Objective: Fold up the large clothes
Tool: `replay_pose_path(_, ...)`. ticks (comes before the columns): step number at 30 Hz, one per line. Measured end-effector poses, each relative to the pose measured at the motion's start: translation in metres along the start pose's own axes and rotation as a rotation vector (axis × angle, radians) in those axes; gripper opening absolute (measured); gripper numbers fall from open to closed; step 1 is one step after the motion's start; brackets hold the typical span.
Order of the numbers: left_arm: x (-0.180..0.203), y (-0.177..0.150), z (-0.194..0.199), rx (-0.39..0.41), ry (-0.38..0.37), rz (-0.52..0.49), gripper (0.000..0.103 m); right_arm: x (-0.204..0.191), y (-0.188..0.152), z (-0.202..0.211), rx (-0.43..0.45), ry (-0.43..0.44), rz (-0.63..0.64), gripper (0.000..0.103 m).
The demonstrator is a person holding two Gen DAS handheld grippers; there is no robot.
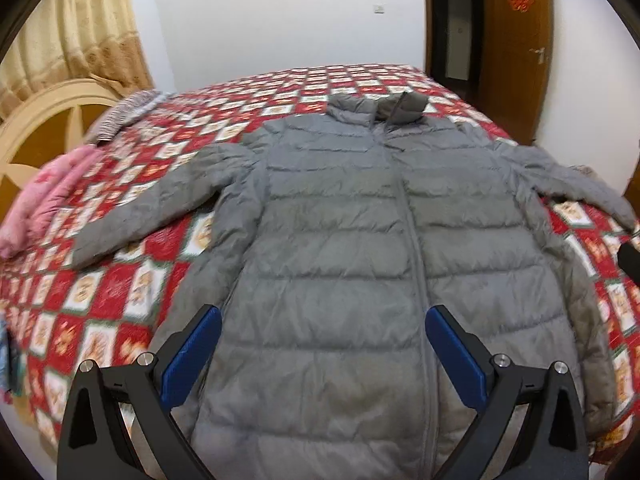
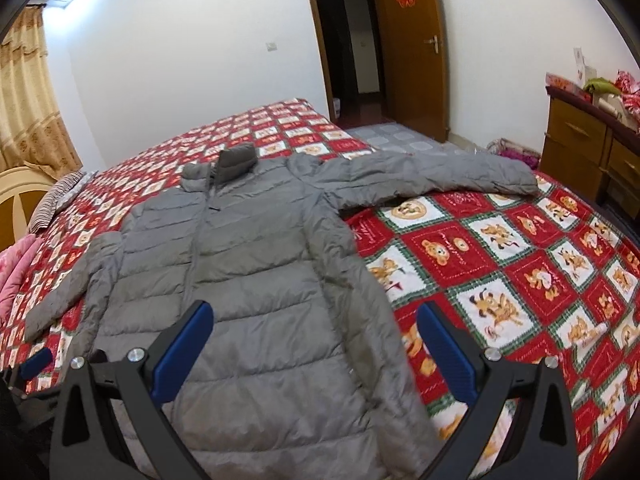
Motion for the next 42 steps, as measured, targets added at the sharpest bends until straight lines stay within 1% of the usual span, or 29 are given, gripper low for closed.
replay_pose_path(3,-0.014,0.022,-0.014,-0.010,-0.107,0.030,0.102,0.018,0.015,-0.017,-0.037,0.009,-0.014,0.103)
replay_pose_path(5,-0.027,0.040,-0.027,-0.015,-0.127,0.032,0.102,0.047,0.035,-0.032,-0.066,0.009,-0.089,0.102)
replay_pose_path(6,-0.037,0.052,-0.036,-0.013,-0.121,0.027,0.102,0.067,0.047,-0.041,-0.072,0.006,-0.145,0.102)
replay_pose_path(7,-0.047,0.063,-0.045,-0.003,-0.111,0.018,0.102,0.078,0.054,-0.046,-0.073,-0.001,-0.176,0.102)
replay_pose_path(9,-0.066,0.082,-0.065,0.024,-0.094,-0.002,0.102,0.127,0.081,-0.067,-0.054,-0.052,-0.286,0.102)
replay_pose_path(10,-0.073,0.088,-0.073,0.039,-0.096,-0.012,0.102,0.140,0.088,-0.074,-0.051,-0.066,-0.317,0.102)
replay_pose_path(12,-0.088,0.101,-0.096,0.060,-0.110,-0.047,0.102,0.196,0.102,-0.102,-0.042,-0.117,-0.458,0.101)
replay_pose_path(13,-0.094,0.105,-0.109,0.051,-0.118,-0.053,0.102,0.209,0.104,-0.111,-0.051,-0.131,-0.500,0.096)
replay_pose_path(14,-0.099,0.107,-0.119,0.043,-0.129,-0.050,0.102,0.235,0.105,-0.127,-0.060,-0.165,-0.575,0.092)
replay_pose_path(16,-0.108,0.109,-0.141,0.040,-0.157,-0.039,0.102,0.276,0.101,-0.155,-0.087,-0.227,-0.684,0.085)
replay_pose_path(17,-0.110,0.109,-0.148,0.043,-0.163,-0.043,0.102,0.288,0.101,-0.162,-0.092,-0.247,-0.705,0.082)
replay_pose_path(18,-0.113,0.110,-0.156,0.048,-0.163,-0.047,0.102,0.304,0.100,-0.173,-0.099,-0.301,-0.724,0.081)
replay_pose_path(19,-0.116,0.108,-0.161,0.056,-0.156,-0.043,0.102,0.314,0.100,-0.178,-0.095,-0.347,-0.733,0.081)
replay_pose_path(20,-0.118,0.105,-0.166,0.060,-0.147,-0.033,0.102,0.321,0.101,-0.183,-0.090,-0.371,-0.742,0.081)
replay_pose_path(21,-0.123,0.100,-0.172,0.052,-0.141,-0.010,0.102,0.325,0.103,-0.188,-0.092,-0.383,-0.749,0.081)
replay_pose_path(24,-0.135,0.086,-0.185,-0.013,-0.140,0.071,0.102,0.331,0.114,-0.202,-0.094,-0.419,-0.747,0.081)
replay_pose_path(26,-0.146,0.083,-0.179,0.015,-0.108,0.123,0.102,0.335,0.116,-0.212,-0.106,-0.408,-0.745,0.081)
replay_pose_path(28,-0.160,0.075,-0.172,0.032,-0.057,0.195,0.102,0.334,0.116,-0.223,-0.135,-0.401,-0.730,0.081)
replay_pose_path(30,-0.164,0.069,-0.170,0.031,-0.048,0.227,0.102,0.336,0.120,-0.229,-0.116,-0.431,-0.703,0.078)
replay_pose_path(31,-0.164,0.068,-0.168,0.036,-0.043,0.232,0.102,0.336,0.122,-0.233,-0.116,-0.431,-0.690,0.075)
replay_pose_path(32,-0.164,0.065,-0.166,0.040,-0.026,0.230,0.102,0.339,0.122,-0.234,-0.110,-0.452,-0.667,0.064)
replay_pose_path(33,-0.162,0.063,-0.165,0.039,-0.016,0.226,0.102,0.338,0.121,-0.236,-0.122,-0.476,-0.630,0.059)
replay_pose_path(34,-0.160,0.063,-0.166,0.037,-0.008,0.221,0.102,0.337,0.121,-0.236,-0.126,-0.501,-0.592,0.049)
replay_pose_path(35,-0.159,0.063,-0.167,0.034,-0.001,0.214,0.102,0.334,0.123,-0.239,-0.132,-0.506,-0.541,0.036)
replay_pose_path(36,-0.159,0.063,-0.169,0.025,-0.003,0.213,0.102,0.331,0.124,-0.241,-0.139,-0.516,-0.507,0.032)
replay_pose_path(37,-0.159,0.064,-0.172,0.012,-0.004,0.212,0.102,0.330,0.125,-0.242,-0.145,-0.522,-0.475,0.023)
replay_pose_path(38,-0.159,0.064,-0.174,0.002,-0.003,0.209,0.102,0.328,0.128,-0.243,-0.151,-0.524,-0.444,0.018)
replay_pose_path(40,-0.159,0.065,-0.172,-0.004,0.001,0.200,0.102,0.323,0.134,-0.237,-0.147,-0.552,-0.389,0.014)
replay_pose_path(42,-0.158,0.068,-0.166,-0.002,0.006,0.194,0.102,0.309,0.154,-0.216,-0.079,-0.553,-0.331,0.014)
Point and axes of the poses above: each gripper's, at about its wrist camera, not at the fingertips, and z roughly against the way its jaws point, x to its right, y to its top, the point moved 7 cm from there along -z, roughly the way its jaws point, and after that the axes turned 8 degrees about -y, right-handed, at the moved point
